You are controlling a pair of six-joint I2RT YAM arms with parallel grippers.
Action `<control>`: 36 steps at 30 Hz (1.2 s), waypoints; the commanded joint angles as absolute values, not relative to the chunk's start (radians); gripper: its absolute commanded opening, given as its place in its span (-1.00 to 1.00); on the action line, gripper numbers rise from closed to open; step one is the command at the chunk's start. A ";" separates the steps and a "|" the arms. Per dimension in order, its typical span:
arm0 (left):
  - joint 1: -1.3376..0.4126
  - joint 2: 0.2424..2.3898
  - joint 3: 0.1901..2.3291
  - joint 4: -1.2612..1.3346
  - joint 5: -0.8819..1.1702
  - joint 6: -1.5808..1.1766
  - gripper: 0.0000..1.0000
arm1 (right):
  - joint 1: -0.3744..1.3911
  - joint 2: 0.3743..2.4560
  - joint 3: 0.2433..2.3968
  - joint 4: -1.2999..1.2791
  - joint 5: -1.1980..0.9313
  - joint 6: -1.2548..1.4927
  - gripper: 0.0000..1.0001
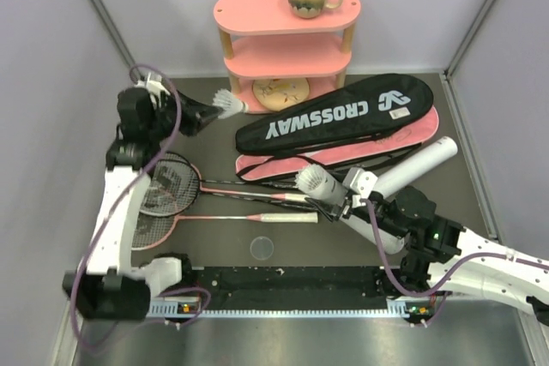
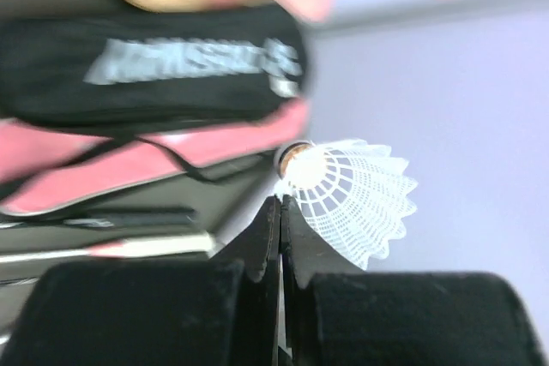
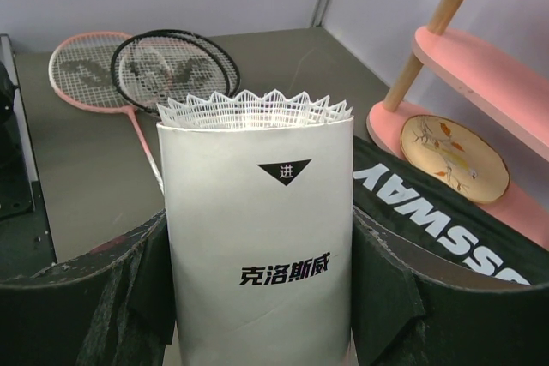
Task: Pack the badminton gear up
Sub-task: Pick up the shuttlecock at the center of the board, then place the shuttlecock at the shuttle tube.
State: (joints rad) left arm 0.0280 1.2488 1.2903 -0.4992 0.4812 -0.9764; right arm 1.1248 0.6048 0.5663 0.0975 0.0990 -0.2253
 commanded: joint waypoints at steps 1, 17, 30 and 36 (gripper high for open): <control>-0.110 1.074 1.042 0.170 0.958 -1.123 -1.00 | 1.129 0.641 0.592 0.118 0.032 -0.259 -1.00; -0.400 0.908 1.031 0.014 1.028 -0.902 -1.00 | 1.129 0.657 0.626 0.155 0.003 -0.273 -1.00; -0.612 1.040 1.081 -0.187 0.871 -0.730 -1.00 | 1.127 0.629 0.676 0.095 -0.090 -0.272 -1.00; -0.716 1.144 1.189 -0.268 0.750 -0.625 -0.03 | 1.127 0.611 0.669 0.086 -0.086 -0.262 -1.00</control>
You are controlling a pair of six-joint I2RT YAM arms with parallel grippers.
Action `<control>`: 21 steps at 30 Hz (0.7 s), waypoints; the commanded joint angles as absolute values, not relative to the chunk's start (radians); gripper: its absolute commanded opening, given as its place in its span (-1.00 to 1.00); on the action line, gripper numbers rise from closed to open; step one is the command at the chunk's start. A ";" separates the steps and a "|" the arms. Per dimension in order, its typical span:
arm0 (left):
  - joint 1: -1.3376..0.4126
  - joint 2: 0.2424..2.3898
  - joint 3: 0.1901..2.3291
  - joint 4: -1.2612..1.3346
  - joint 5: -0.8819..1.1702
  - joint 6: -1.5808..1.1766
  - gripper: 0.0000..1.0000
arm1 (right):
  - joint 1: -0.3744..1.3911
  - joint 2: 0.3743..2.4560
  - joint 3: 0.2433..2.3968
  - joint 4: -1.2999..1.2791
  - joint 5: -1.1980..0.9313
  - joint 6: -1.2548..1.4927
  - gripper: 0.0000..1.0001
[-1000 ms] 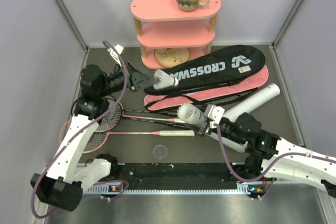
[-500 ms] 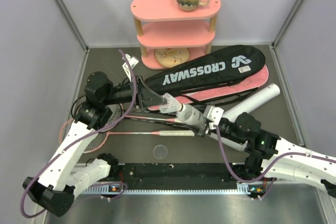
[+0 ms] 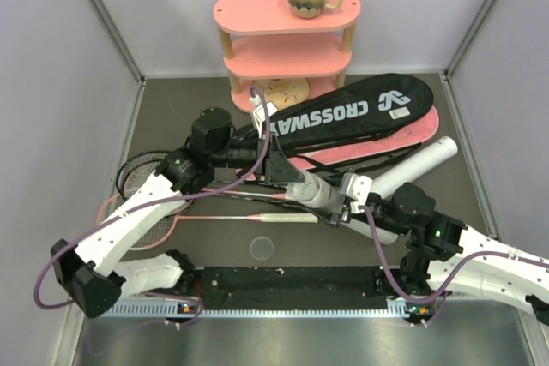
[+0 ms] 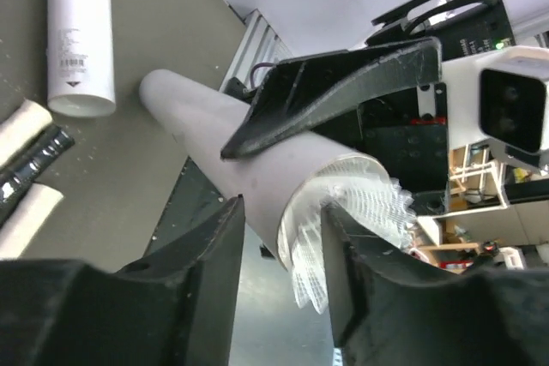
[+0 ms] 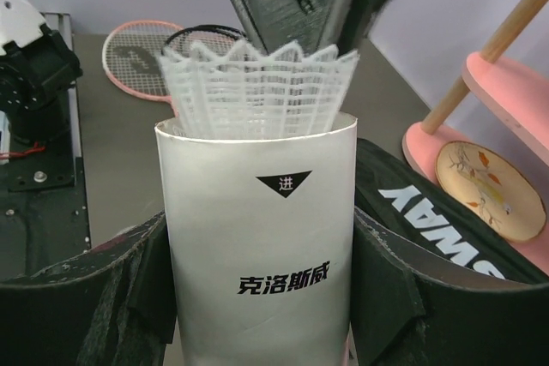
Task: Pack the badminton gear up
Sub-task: Place the shuttlecock at the shuttle tube.
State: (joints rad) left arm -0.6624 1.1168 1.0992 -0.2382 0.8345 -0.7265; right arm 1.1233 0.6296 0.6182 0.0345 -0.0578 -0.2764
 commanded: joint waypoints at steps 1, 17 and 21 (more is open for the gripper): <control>-0.716 1.138 1.189 -0.284 0.744 -0.608 0.08 | 1.131 0.598 0.667 0.083 -0.086 -0.256 -1.00; -0.952 1.362 1.359 -0.431 0.514 -0.443 0.39 | 1.129 0.589 0.696 0.058 -0.092 -0.227 -1.00; -0.979 1.396 1.341 -0.431 0.497 -0.423 0.44 | 1.129 0.565 0.681 0.069 -0.063 -0.225 -1.00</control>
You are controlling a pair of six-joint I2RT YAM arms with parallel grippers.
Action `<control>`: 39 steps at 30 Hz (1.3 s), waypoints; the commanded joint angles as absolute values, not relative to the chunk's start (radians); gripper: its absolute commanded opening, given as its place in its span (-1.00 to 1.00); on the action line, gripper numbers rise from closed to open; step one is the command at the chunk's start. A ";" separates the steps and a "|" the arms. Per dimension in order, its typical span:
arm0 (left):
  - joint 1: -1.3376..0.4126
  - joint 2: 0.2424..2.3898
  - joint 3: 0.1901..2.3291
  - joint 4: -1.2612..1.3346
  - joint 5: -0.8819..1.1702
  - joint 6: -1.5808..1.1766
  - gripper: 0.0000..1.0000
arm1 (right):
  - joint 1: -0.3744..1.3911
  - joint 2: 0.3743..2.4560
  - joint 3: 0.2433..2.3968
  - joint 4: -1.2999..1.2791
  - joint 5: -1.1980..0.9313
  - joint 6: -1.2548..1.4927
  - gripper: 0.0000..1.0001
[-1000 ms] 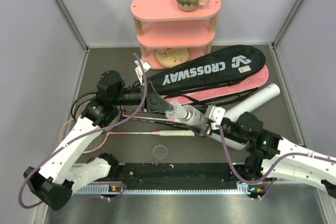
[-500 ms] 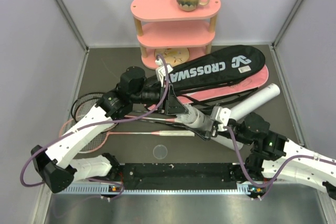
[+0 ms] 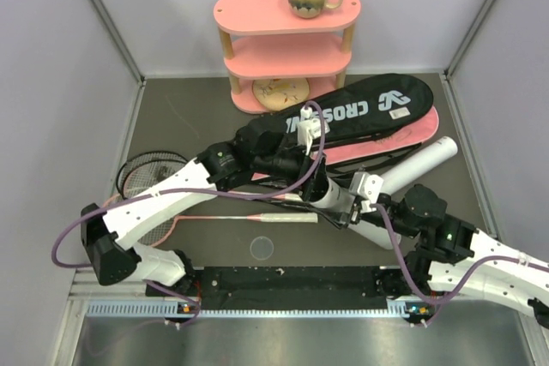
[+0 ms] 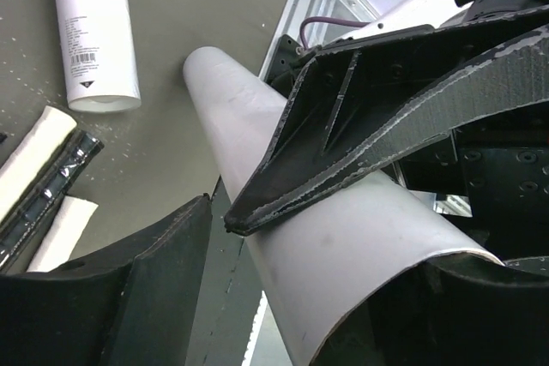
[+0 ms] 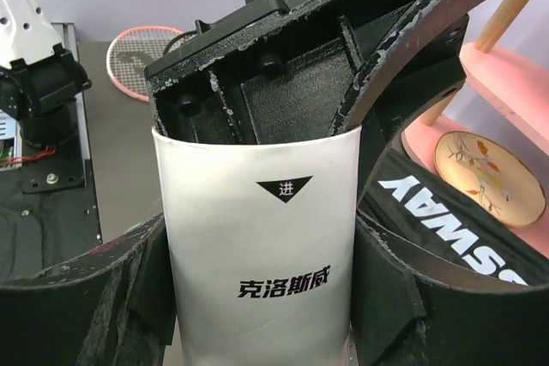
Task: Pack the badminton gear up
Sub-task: Place the shuttlecock at the shuttle tube, then pick up the lid from the center of the board.
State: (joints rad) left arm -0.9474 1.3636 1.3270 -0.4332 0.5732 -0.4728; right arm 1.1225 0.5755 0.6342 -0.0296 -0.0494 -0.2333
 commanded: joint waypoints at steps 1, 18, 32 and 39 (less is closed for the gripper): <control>-0.974 1.375 1.335 -0.433 0.492 -0.414 0.49 | 1.129 0.561 0.677 0.071 -0.060 -0.225 -1.00; -0.764 0.867 1.114 -0.420 0.335 -0.485 0.98 | 1.129 0.534 0.598 0.012 -0.005 -0.181 -1.00; -1.055 0.934 0.647 -0.600 -0.108 -0.758 -0.07 | 1.129 0.480 0.612 -0.051 0.055 -0.169 -1.00; -1.083 1.117 0.617 -0.612 -0.170 -0.884 -0.01 | 1.129 0.459 0.607 -0.058 0.046 -0.144 -1.00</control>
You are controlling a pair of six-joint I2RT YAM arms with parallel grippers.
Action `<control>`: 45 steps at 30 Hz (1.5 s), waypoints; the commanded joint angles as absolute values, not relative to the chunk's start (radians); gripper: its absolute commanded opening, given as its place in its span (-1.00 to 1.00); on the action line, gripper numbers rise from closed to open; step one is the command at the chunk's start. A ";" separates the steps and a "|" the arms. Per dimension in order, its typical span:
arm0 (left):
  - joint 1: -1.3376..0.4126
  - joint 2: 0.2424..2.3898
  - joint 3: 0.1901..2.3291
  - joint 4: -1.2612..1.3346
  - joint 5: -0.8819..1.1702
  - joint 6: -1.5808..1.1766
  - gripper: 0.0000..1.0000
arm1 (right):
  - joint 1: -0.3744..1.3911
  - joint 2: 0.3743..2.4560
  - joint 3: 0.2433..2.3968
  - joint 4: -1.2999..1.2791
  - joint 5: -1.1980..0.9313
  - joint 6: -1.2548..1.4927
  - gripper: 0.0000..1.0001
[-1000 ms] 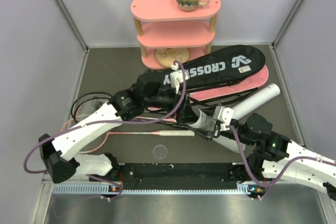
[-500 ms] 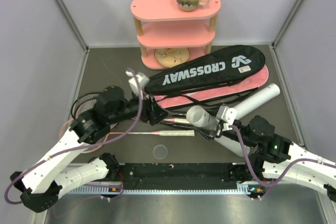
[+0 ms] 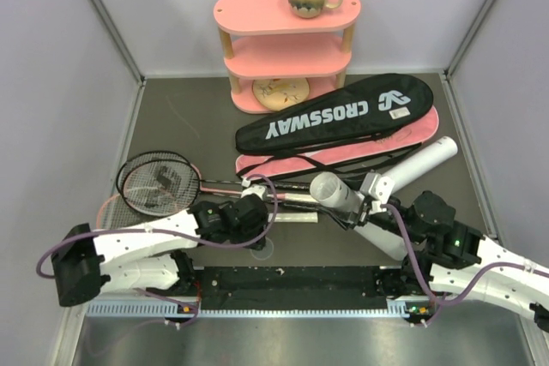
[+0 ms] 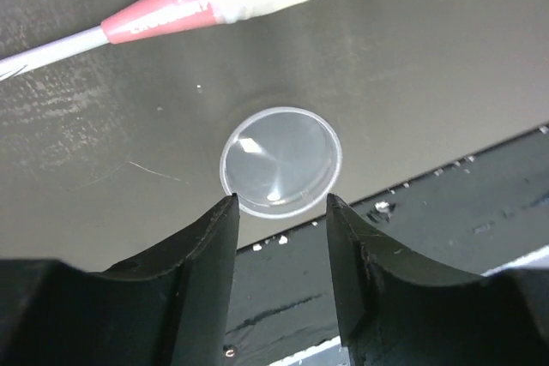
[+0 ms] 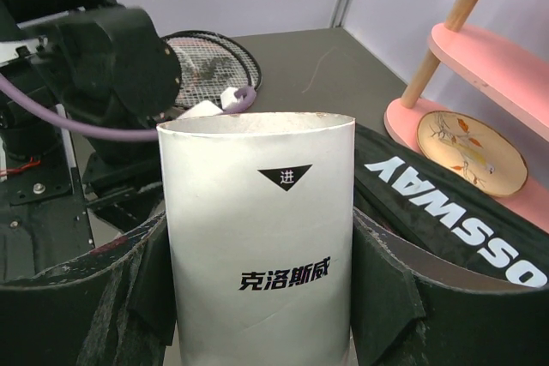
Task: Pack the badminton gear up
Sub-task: Pick up the lid from the center of the board.
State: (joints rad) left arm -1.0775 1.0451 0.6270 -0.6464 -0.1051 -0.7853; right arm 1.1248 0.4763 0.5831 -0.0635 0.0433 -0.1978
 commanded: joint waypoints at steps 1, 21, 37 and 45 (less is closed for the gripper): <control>-1.083 1.133 0.614 -0.604 -0.173 -0.888 -0.08 | 1.129 0.456 0.609 -0.063 0.045 -0.144 -1.00; -1.049 1.253 0.538 -0.517 -0.173 -0.878 -0.44 | 1.129 0.471 0.612 -0.064 0.032 -0.132 -1.00; -1.037 0.798 0.747 -0.347 0.088 -0.539 -1.00 | 1.129 0.508 0.548 -0.008 -0.099 -0.156 -1.00; -1.006 0.723 0.956 -0.382 0.164 -0.384 -1.00 | 1.129 0.603 0.590 0.003 -0.273 -0.192 -1.00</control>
